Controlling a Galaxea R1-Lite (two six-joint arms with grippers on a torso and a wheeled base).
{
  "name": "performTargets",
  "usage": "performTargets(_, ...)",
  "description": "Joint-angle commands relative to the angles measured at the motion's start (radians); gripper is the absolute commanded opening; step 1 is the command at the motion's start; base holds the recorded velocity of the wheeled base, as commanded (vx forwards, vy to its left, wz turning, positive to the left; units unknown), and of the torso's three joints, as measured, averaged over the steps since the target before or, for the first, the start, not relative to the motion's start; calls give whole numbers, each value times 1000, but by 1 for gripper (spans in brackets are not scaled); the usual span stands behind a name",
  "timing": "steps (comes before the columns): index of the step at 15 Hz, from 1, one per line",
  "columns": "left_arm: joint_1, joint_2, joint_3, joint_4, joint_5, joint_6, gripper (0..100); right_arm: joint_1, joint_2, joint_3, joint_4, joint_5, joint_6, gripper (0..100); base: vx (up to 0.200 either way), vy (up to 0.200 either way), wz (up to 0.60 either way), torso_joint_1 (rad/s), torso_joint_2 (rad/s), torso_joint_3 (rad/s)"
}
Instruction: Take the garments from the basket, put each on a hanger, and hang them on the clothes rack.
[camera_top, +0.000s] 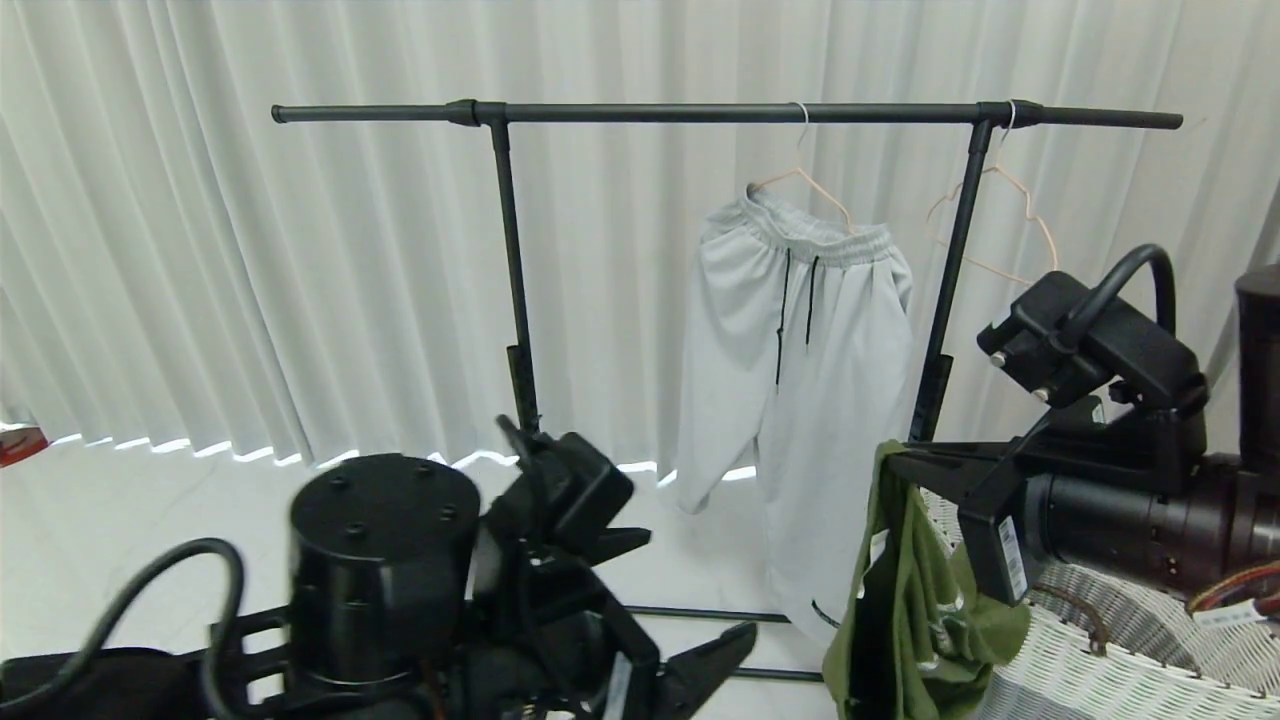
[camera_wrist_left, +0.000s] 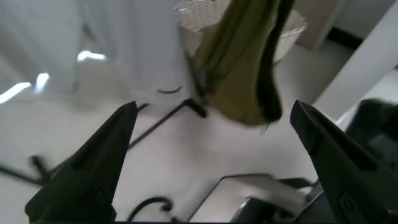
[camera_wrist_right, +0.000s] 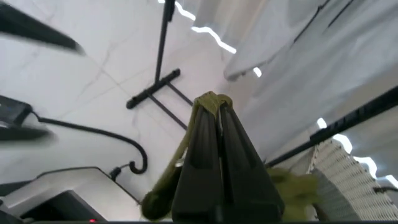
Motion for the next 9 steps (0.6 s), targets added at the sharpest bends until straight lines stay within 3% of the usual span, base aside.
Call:
performTargets(1,-103,248,-125,-81,1,-94,100,8,0,-26,1,0,0,0,0,0,0,0,0,0)
performTargets(6,-80,414,-145,-121,4,-108,100,8,-9,-26,4,1,5,0,0,0,0,0,0,0)
performTargets(9,-72,391,-78,-144,4,-108,100,28,-8,-26,4,1,5,0,0,0,0,0,0,0)
